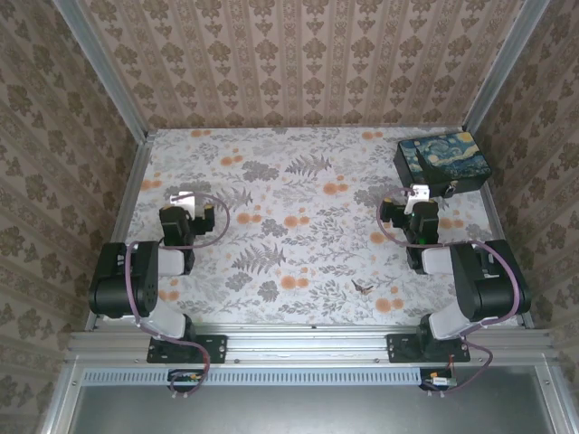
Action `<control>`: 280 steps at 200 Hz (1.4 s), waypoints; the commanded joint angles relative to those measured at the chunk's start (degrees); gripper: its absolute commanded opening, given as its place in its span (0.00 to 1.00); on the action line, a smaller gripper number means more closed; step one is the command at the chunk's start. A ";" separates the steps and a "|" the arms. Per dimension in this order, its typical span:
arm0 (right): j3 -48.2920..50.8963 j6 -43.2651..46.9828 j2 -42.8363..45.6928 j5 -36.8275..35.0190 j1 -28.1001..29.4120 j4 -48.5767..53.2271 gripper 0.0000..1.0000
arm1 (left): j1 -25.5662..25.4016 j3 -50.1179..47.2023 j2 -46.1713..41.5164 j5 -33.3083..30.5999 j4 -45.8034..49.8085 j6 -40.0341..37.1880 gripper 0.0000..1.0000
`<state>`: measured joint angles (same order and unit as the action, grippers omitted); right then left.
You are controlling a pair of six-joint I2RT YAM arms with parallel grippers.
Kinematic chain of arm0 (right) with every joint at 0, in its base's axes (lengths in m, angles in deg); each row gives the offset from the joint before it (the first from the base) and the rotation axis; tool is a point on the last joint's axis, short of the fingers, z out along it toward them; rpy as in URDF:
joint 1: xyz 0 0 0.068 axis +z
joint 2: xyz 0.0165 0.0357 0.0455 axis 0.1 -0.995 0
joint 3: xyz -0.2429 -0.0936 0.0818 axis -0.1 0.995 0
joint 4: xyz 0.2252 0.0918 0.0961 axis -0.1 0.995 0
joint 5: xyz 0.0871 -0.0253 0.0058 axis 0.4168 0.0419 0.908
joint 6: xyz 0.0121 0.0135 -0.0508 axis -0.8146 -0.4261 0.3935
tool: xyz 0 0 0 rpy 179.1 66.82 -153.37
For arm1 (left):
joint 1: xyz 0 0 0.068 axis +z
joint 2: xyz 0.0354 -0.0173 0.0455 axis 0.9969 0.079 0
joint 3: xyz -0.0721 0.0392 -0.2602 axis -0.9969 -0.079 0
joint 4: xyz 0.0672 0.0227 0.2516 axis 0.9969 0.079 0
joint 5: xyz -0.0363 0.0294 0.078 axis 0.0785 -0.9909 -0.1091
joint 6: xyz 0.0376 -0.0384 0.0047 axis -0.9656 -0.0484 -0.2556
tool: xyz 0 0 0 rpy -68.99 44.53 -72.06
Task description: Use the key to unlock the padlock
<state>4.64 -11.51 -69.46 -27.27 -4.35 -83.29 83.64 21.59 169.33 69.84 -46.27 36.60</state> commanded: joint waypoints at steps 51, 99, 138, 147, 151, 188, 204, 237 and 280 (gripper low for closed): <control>-1.16 0.72 -0.26 0.71 0.28 0.58 1.00 | 0.33 1.54 -0.79 1.53 0.15 0.87 1.00; -1.26 0.70 -0.25 0.70 0.28 0.66 1.00 | 0.60 1.49 -0.88 2.06 0.17 1.05 1.00; -1.08 0.72 -0.13 0.79 0.19 0.52 1.00 | 1.05 1.36 -0.94 2.91 0.12 1.39 1.00; -2.13 1.06 1.13 1.17 0.28 2.97 1.00 | 2.20 1.75 -1.39 5.48 0.74 1.78 1.00; -3.58 1.19 2.48 1.53 0.28 6.77 0.99 | 2.53 2.48 -2.06 5.34 2.43 2.33 1.00; -23.55 -2.89 11.51 -1.45 -1.21 42.47 1.00 | 1.17 9.00 -8.63 -6.70 19.30 5.00 1.00; -33.45 -7.17 9.37 0.37 -5.44 53.85 1.00 | 1.56 12.86 -10.53 -8.17 26.80 5.89 1.00; -49.62 -10.70 -0.56 1.74 -12.96 67.42 1.00 | 0.27 23.97 -10.80 -4.86 43.91 5.90 1.00; -64.55 -10.56 -13.80 -1.51 -20.80 75.23 1.00 | -5.91 36.88 -7.91 1.47 64.55 10.29 1.00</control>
<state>-53.85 -21.06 -77.32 -26.27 -22.54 -19.97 81.33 54.57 160.83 67.03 2.65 43.37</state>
